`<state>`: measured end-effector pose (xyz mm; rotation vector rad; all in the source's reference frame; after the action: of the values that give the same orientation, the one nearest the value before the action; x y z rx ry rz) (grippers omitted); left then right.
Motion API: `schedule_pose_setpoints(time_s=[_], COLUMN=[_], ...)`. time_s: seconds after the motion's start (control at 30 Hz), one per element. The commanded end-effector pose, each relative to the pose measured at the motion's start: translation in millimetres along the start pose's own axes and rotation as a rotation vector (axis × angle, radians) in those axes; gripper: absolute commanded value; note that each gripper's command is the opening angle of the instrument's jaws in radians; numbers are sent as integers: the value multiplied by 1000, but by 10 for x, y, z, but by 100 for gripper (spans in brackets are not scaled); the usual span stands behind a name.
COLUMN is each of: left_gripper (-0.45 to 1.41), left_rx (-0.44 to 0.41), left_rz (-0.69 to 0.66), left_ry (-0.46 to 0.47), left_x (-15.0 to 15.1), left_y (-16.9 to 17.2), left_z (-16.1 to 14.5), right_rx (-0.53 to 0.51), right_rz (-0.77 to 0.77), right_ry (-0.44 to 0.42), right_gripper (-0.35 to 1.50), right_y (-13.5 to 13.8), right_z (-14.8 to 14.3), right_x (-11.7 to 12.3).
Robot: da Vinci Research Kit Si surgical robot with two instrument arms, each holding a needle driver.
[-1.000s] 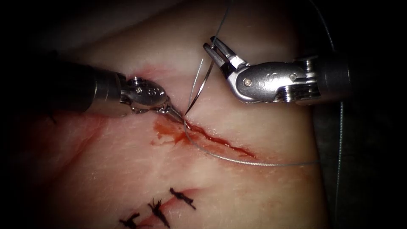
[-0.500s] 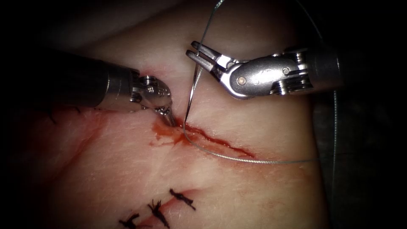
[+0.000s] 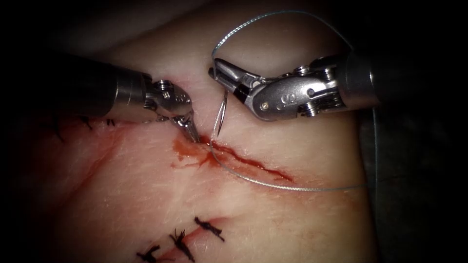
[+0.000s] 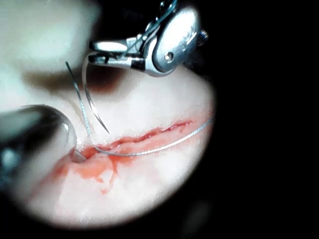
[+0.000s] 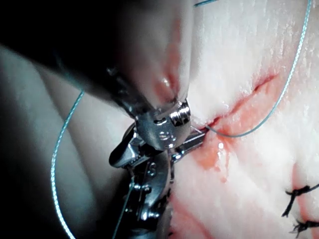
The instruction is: Wound Closure
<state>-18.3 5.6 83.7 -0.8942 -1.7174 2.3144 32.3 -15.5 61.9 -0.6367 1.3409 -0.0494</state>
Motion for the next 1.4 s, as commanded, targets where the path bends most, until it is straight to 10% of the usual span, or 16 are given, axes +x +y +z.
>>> schedule_pose_setpoints(time_s=[0.03,1.4], left_gripper=[-45,-40], left_rx=[-10,4], left_rz=[-8,-5], left_ry=[3,26], left_x=[-1,3], left_y=[-3,-1], left_z=[3,1], right_rx=[-5,-17], right_rz=[1,158], right_ry=[2,60], right_gripper=[-35,-35], right_y=[-4,-44], right_z=[10,12], right_x=[1,-4])
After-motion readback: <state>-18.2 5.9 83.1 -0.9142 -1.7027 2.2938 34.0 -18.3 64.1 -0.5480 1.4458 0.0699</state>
